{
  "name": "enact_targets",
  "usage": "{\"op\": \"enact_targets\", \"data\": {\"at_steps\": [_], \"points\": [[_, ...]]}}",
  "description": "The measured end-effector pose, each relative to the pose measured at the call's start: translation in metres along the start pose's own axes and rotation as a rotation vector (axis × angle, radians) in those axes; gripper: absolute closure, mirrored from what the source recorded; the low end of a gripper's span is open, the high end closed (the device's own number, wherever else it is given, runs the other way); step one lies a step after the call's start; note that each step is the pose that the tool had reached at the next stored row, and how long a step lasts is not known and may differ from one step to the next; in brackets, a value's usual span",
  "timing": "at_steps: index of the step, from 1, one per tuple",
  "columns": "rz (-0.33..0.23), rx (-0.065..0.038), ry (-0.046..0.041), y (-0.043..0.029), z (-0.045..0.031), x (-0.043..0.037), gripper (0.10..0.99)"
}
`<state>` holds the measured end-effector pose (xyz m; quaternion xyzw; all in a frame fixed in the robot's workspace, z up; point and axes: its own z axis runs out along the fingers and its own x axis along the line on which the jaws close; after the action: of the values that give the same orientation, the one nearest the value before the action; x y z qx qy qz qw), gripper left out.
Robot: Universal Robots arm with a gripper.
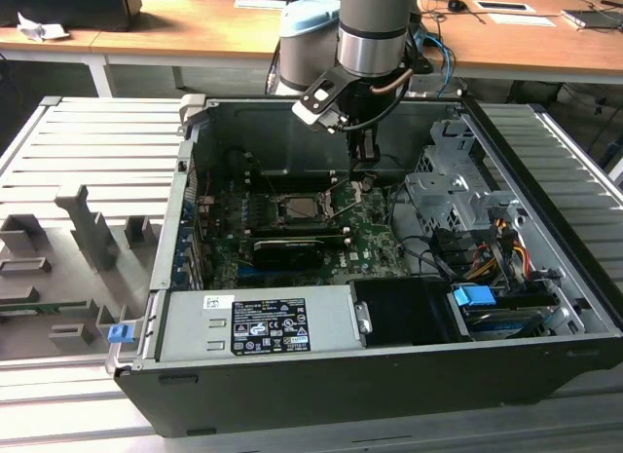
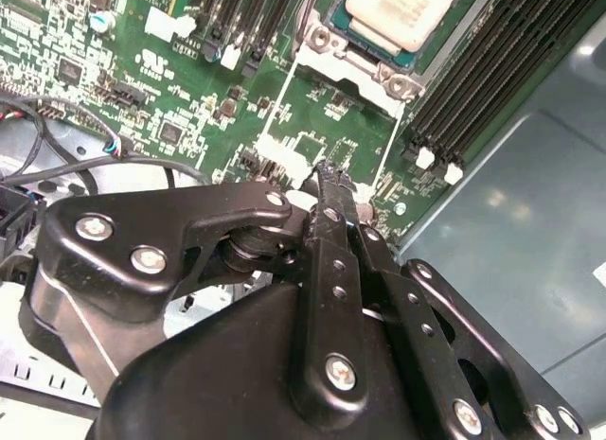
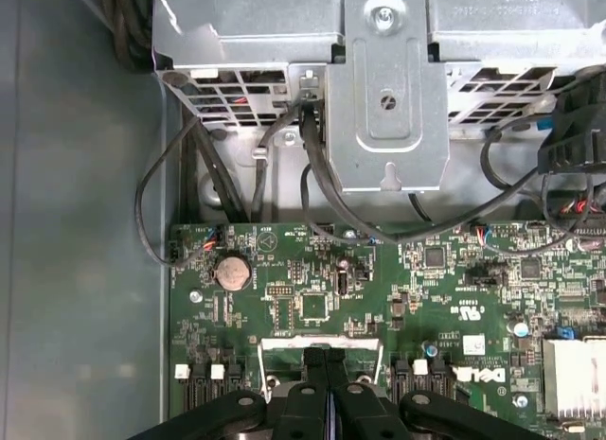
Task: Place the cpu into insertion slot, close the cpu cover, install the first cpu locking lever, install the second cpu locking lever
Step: 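Close the cpu cover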
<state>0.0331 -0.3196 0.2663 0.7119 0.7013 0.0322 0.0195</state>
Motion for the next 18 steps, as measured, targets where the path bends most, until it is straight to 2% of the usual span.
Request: {"op": "enact_targets", "data": {"at_steps": [4, 15, 18], "points": [[0.0, 0.0, 0.0, 0.0021, 0.0002, 0.0, 0.98], [0.0, 0.0, -0.0002, 0.0024, 0.0027, -0.0001, 0.98], [0.0, 0.0, -0.0001, 0.0048, 0.0035, 0.0, 0.98]]}}
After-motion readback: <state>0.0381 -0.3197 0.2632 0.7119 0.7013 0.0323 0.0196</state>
